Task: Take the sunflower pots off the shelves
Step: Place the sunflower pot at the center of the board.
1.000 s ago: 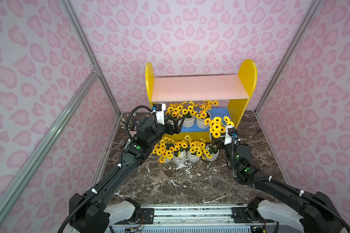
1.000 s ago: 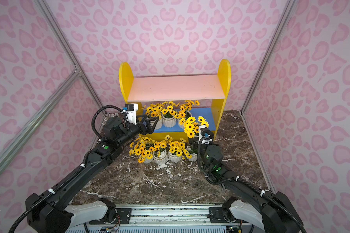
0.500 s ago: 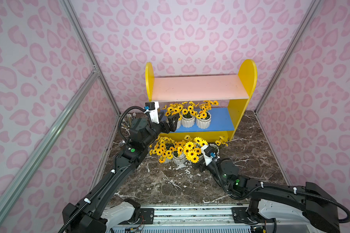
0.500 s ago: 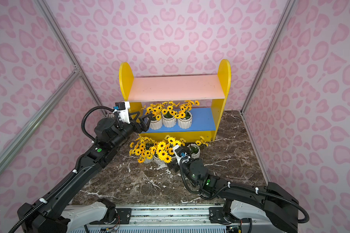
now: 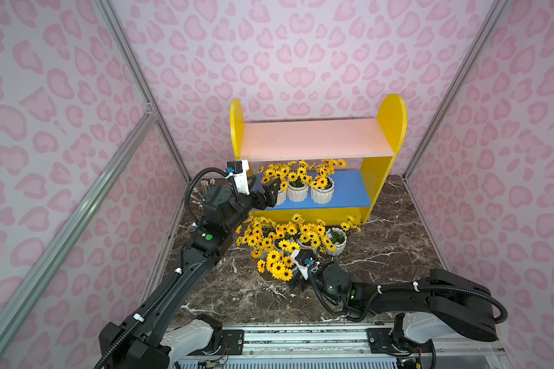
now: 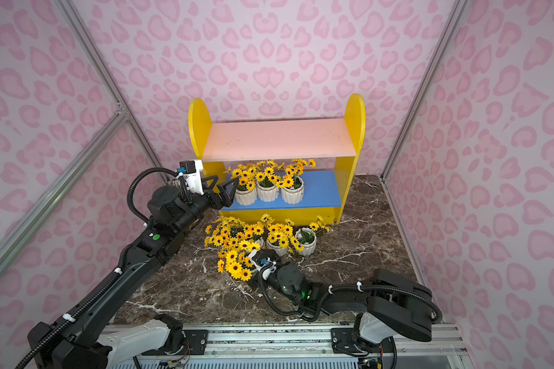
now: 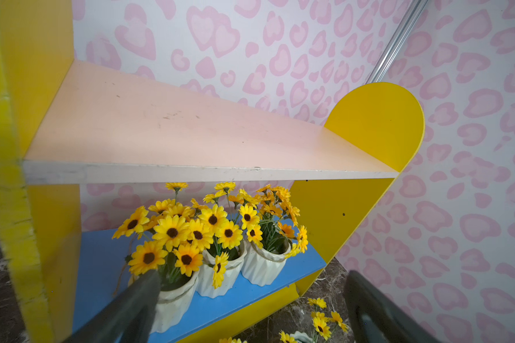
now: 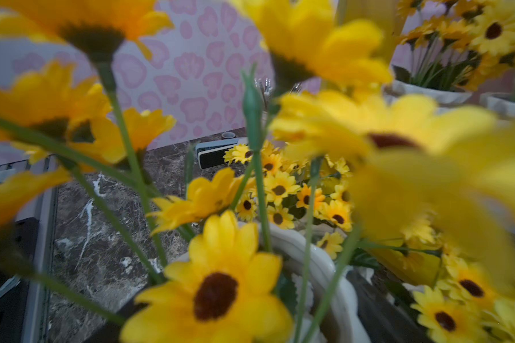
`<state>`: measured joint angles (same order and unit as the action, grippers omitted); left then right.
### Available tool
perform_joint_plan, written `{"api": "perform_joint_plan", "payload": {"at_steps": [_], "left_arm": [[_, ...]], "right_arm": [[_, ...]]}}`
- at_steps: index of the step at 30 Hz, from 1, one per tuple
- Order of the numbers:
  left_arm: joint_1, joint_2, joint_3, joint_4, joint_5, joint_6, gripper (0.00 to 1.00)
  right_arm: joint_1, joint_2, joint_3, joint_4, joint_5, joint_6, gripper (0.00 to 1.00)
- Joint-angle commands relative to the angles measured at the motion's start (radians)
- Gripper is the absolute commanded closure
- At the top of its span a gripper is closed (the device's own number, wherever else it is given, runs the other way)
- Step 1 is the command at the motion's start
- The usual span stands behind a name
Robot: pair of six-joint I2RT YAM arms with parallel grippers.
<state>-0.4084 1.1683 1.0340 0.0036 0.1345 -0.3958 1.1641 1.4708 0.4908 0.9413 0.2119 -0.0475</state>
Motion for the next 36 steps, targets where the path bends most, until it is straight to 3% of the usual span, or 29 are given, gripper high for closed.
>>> {"api": "perform_joint_plan", "payload": {"at_steps": [1, 8, 17, 29, 30, 33, 34, 36], "left_arm": [[0.005, 0.004, -0.001, 0.012, 0.016, -0.006, 0.01], [0.006, 0.004, -0.002, 0.017, 0.028, -0.011, 0.02], [0.006, -0.002, -0.009, 0.027, 0.033, -0.011, 0.02], [0.009, -0.001, -0.013, 0.036, 0.042, -0.012, 0.02], [0.009, 0.001, -0.013, 0.035, 0.046, -0.014, 0.02], [0.011, 0.006, -0.014, 0.039, 0.053, -0.017, 0.02], [0.011, 0.009, -0.01, 0.038, 0.057, -0.018, 0.02], [0.011, 0.008, -0.009, 0.037, 0.064, -0.023, 0.03]], "right_arm": [[0.016, 0.046, 0.023, 0.177, -0.021, 0.01, 1.0], [0.027, 0.204, 0.063, 0.276, -0.098, 0.048, 1.0], [0.034, 0.509, 0.158, 0.541, -0.056, 0.049, 1.0], [0.016, 0.727, 0.252, 0.574, -0.016, 0.046, 1.0], [0.016, 0.726, 0.254, 0.563, -0.015, 0.044, 0.92], [0.02, 0.697, 0.253, 0.508, -0.002, 0.061, 0.12], [0.022, 0.686, 0.253, 0.494, 0.009, 0.069, 0.01], [0.026, 0.67, 0.249, 0.485, 0.011, 0.067, 0.01]]}}
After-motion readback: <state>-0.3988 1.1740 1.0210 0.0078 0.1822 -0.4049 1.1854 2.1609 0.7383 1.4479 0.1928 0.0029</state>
